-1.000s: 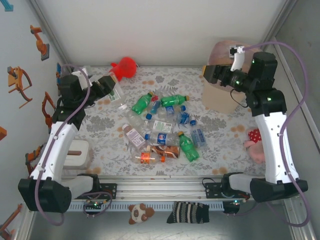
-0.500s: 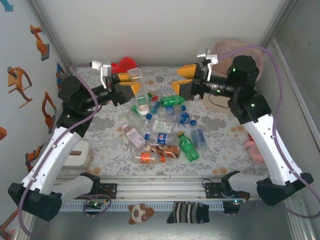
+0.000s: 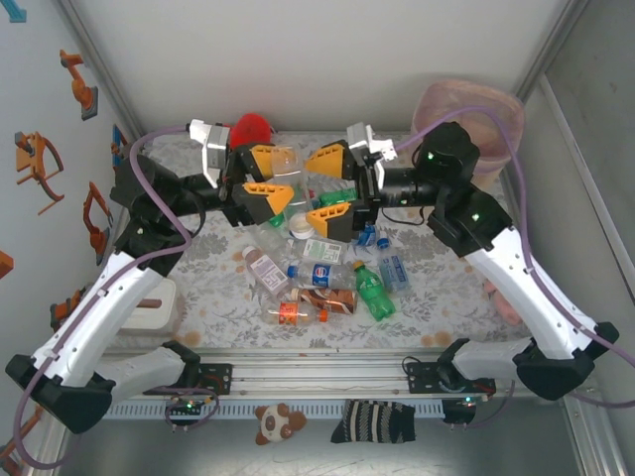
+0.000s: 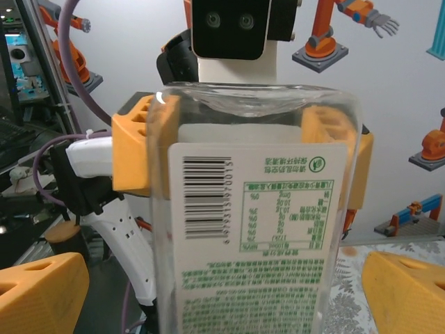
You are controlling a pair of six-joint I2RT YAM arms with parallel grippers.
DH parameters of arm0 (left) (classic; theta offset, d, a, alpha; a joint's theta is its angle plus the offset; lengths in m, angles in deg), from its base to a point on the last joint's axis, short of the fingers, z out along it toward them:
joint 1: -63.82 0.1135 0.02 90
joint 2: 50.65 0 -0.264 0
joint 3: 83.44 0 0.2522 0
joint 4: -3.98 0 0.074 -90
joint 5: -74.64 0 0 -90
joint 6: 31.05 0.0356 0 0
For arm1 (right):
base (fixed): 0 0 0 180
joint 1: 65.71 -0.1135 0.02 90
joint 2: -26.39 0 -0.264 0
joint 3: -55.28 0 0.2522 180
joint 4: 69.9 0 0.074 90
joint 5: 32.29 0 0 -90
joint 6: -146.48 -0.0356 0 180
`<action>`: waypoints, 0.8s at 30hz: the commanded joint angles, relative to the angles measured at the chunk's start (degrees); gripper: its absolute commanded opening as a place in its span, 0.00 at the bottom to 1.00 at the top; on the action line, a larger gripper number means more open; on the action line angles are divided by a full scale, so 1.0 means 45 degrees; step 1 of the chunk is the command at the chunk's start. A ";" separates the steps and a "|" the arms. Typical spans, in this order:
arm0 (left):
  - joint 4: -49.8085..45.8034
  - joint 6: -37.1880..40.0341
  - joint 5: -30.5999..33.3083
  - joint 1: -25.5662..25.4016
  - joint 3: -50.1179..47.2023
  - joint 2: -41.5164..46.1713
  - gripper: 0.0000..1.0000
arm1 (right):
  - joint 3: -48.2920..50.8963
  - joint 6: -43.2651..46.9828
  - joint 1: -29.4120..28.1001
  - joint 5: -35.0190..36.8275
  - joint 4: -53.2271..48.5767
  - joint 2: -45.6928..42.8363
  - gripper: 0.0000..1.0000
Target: Put the plastic bottles in the bin
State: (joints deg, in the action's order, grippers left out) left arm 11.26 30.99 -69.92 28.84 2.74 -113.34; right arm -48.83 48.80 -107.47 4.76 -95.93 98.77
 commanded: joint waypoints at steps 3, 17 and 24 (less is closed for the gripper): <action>0.0426 0.0516 -0.0232 -0.0218 0.0429 -0.0015 0.53 | -0.0231 0.0693 -0.0569 0.0079 -0.0136 0.0396 0.97; 0.0188 0.0863 0.0096 -0.0292 0.0389 0.0059 0.53 | -0.0162 0.0754 -0.0726 -0.0302 -0.0417 0.0406 0.76; 0.0196 0.0961 0.0301 -0.0276 0.0274 0.0145 0.57 | -0.0360 0.0711 -0.0740 -0.0243 -0.0565 0.0416 0.65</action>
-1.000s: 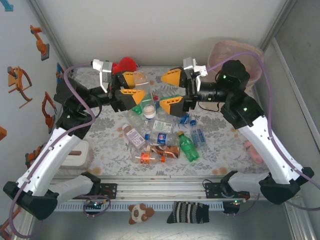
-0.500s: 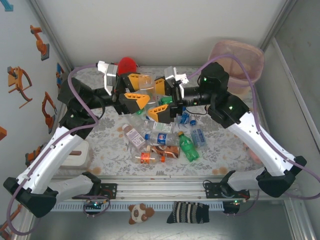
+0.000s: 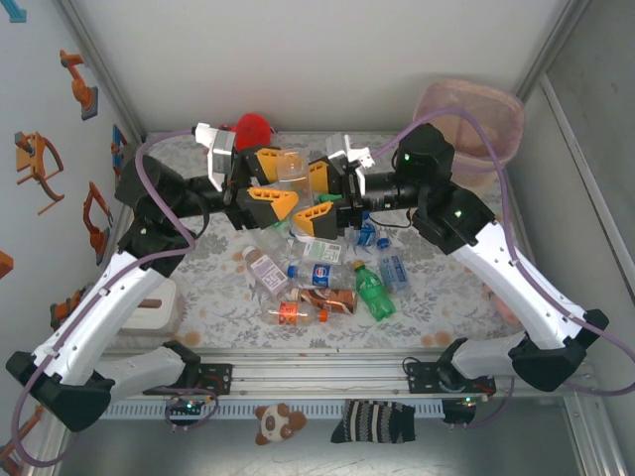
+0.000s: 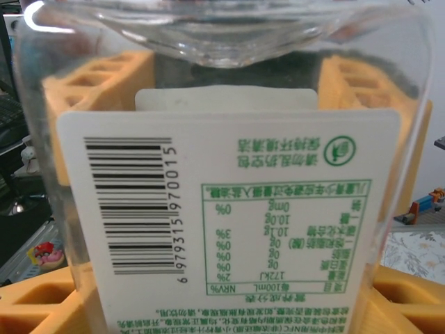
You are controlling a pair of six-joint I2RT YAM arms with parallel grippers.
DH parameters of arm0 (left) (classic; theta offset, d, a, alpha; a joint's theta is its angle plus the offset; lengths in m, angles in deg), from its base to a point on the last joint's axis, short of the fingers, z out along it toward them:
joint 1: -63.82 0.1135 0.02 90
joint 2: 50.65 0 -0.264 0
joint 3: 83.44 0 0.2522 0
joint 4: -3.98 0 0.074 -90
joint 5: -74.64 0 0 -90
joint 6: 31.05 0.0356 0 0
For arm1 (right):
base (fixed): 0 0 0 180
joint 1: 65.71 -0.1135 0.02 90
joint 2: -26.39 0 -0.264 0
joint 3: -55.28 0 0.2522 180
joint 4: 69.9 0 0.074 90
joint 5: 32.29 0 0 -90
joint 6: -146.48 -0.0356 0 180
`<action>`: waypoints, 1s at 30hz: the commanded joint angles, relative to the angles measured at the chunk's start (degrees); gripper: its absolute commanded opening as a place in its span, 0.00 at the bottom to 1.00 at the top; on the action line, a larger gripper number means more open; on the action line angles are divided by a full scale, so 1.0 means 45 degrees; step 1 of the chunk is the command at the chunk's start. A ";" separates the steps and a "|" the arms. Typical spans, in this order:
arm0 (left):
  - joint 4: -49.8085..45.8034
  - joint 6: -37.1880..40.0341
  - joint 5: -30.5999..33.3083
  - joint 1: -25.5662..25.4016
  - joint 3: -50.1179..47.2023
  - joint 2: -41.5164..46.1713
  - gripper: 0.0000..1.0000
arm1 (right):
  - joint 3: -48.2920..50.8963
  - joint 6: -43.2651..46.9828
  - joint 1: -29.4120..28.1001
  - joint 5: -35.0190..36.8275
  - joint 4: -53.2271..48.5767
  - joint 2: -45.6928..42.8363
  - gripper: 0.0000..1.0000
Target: Put the plastic bottles in the bin
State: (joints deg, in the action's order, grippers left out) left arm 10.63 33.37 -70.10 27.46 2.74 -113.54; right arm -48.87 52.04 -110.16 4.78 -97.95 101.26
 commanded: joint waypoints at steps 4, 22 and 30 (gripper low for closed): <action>0.0186 0.0632 0.0588 0.0026 0.0167 0.0361 0.64 | -0.0525 0.0005 -0.0141 -0.0058 -0.0313 -0.0137 0.61; -0.3495 0.2750 0.4329 0.0024 -0.1389 0.2261 0.79 | -0.2067 -0.0444 0.2823 0.5493 -0.2613 -0.0123 0.57; -0.5160 0.3194 0.6239 0.0014 -0.1425 0.2220 0.79 | -0.3943 -0.1376 0.5940 0.8540 -0.4811 0.1355 0.56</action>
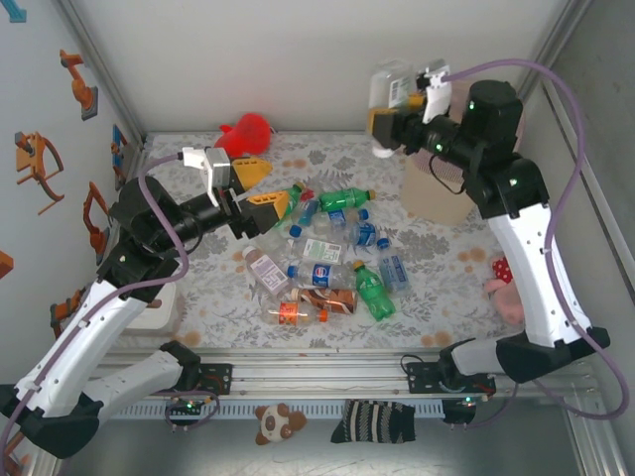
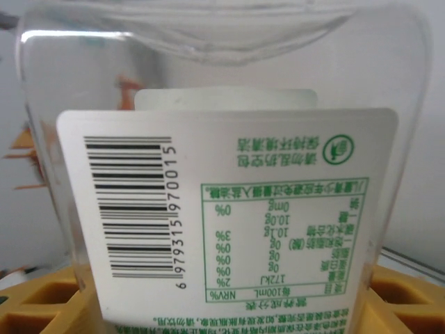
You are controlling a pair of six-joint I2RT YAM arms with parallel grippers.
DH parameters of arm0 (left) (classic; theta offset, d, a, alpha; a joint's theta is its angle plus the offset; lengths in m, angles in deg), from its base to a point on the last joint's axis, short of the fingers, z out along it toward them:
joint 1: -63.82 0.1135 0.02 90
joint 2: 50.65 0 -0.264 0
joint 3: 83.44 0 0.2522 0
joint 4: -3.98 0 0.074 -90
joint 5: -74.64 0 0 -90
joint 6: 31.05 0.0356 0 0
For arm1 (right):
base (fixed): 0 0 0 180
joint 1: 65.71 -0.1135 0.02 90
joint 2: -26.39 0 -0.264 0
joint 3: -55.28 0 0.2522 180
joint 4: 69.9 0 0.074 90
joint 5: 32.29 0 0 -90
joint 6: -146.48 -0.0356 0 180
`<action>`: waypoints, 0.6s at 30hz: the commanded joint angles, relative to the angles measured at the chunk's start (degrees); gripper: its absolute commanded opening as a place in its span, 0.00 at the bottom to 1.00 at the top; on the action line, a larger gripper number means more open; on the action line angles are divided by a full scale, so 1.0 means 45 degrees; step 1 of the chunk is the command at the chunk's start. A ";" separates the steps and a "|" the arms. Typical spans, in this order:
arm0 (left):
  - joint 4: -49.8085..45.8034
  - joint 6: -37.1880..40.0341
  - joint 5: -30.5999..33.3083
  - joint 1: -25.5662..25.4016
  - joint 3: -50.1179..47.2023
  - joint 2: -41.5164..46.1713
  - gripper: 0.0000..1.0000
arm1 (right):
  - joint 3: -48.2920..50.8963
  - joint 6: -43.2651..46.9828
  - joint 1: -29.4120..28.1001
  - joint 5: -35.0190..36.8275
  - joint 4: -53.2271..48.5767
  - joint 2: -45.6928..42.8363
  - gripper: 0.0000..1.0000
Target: Put the plastic bottles in the bin
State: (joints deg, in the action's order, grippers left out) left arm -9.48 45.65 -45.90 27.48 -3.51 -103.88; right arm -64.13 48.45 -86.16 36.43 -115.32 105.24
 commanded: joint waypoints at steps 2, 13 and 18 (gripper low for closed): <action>-0.0860 0.0513 0.1023 0.0011 -0.0037 0.0048 0.79 | -0.0934 -0.0831 0.1378 0.1818 -0.1245 0.0935 0.55; -0.1310 0.0590 0.1422 0.0010 -0.0148 0.0081 0.78 | -0.4530 -0.3120 0.4680 0.2751 -0.3751 0.4816 0.52; -0.1612 0.0488 0.1589 0.0020 -0.0131 0.0090 0.78 | -0.5369 -0.3548 0.5444 0.2352 -0.4042 0.6305 0.50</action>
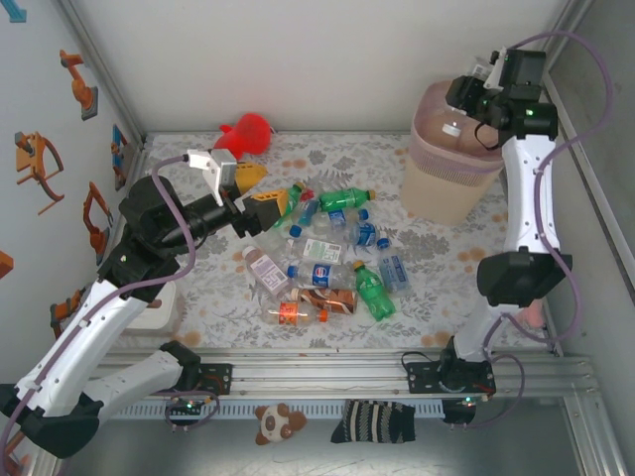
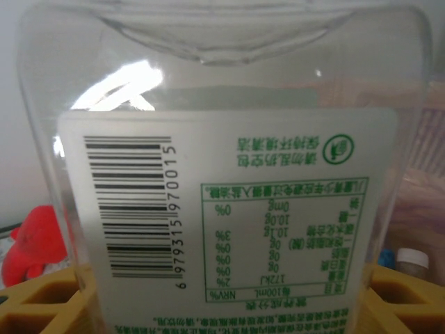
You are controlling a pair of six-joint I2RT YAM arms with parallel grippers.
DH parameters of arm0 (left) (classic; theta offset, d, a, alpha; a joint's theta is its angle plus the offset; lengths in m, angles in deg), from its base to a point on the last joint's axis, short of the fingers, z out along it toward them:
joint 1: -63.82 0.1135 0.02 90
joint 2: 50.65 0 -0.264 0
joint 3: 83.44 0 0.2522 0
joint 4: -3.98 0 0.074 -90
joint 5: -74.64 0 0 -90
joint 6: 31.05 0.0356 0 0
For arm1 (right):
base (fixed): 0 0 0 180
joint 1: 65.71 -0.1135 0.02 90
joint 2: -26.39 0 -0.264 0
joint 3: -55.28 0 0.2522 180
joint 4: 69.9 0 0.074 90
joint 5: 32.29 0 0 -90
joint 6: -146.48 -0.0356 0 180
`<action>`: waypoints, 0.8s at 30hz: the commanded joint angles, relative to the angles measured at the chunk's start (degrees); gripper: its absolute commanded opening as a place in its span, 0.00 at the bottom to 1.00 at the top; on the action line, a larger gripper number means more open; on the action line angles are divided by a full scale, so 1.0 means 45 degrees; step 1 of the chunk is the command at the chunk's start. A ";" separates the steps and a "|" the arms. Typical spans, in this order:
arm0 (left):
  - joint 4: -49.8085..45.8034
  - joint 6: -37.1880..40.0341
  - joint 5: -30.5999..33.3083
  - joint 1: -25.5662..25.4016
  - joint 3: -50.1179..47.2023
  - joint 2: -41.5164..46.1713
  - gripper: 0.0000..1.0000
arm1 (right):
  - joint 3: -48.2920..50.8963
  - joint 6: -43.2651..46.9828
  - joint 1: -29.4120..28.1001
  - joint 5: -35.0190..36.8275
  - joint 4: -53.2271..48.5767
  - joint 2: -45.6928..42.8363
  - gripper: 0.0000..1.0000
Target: Put the plastic bottles in the bin
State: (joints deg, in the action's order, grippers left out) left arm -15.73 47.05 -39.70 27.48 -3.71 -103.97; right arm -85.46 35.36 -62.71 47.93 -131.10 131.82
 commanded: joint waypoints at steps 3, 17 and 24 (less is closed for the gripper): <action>-0.0159 0.0055 0.0293 0.0013 -0.0240 0.0201 0.77 | -0.1095 -0.0512 0.0430 -0.0446 -0.0890 0.1282 0.50; 0.0091 -0.0129 0.0174 0.0010 -0.0437 -0.0071 0.74 | -0.1849 -0.0663 0.0460 -0.2761 -0.1643 0.4227 0.50; 0.0005 -0.0148 0.0402 0.0021 -0.0587 -0.0112 0.74 | -0.1734 -0.0552 0.0333 -0.2710 -0.2185 0.5271 0.52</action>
State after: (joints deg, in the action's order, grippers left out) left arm -16.45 46.79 -38.38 27.48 -5.74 -104.53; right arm -91.73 33.28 -60.80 36.76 -138.71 154.37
